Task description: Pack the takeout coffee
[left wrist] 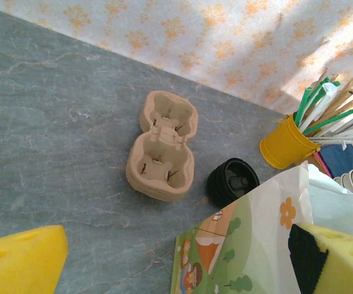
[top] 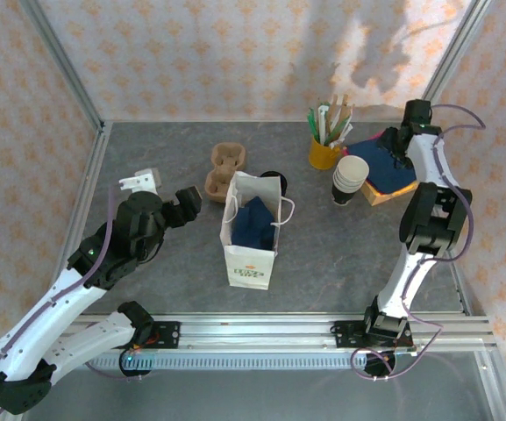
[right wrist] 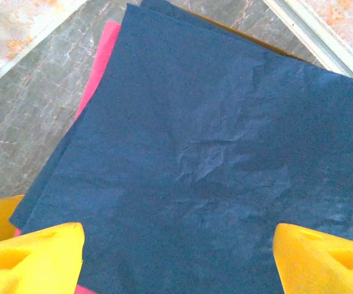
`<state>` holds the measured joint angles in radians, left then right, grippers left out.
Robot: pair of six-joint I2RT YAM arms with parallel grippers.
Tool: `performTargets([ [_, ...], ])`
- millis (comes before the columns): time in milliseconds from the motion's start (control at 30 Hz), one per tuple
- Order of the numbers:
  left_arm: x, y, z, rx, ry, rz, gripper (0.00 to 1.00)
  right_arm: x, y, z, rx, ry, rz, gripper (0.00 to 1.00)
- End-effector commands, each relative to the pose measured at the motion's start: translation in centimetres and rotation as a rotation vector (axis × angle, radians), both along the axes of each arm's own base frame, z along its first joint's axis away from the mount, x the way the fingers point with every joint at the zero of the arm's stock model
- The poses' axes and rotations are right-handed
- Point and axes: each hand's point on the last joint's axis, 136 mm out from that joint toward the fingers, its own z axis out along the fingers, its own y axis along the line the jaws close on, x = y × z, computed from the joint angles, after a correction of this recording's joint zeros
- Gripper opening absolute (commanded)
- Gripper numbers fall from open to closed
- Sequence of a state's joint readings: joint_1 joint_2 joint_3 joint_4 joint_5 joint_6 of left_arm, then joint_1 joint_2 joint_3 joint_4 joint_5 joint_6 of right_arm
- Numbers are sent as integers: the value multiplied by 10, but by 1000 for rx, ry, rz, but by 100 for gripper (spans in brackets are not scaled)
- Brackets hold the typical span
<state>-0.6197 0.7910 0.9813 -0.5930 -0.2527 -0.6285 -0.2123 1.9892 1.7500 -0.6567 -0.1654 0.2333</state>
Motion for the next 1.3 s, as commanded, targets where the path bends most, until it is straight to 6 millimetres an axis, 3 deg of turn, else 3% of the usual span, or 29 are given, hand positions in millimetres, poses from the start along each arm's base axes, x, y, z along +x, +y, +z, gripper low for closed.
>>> performTargets([
  [0,0,7,-2,-12,-14,36,95,1,-1,-11,5,26,7,80],
  [433,3,2,-3,-8,-7,21,94,-16,2,-82,45,203,-8,80],
  [733,4,2,-3,-3,-5,20,94,-28,4,-114,62,286,-14,76],
  [933,4,1,-1,0,-7,19,94,-24,11,-106,96,252,8,60],
  [1267,7,-5,-3,-17,-2,3,94,-2,16,-48,105,67,41,39],
])
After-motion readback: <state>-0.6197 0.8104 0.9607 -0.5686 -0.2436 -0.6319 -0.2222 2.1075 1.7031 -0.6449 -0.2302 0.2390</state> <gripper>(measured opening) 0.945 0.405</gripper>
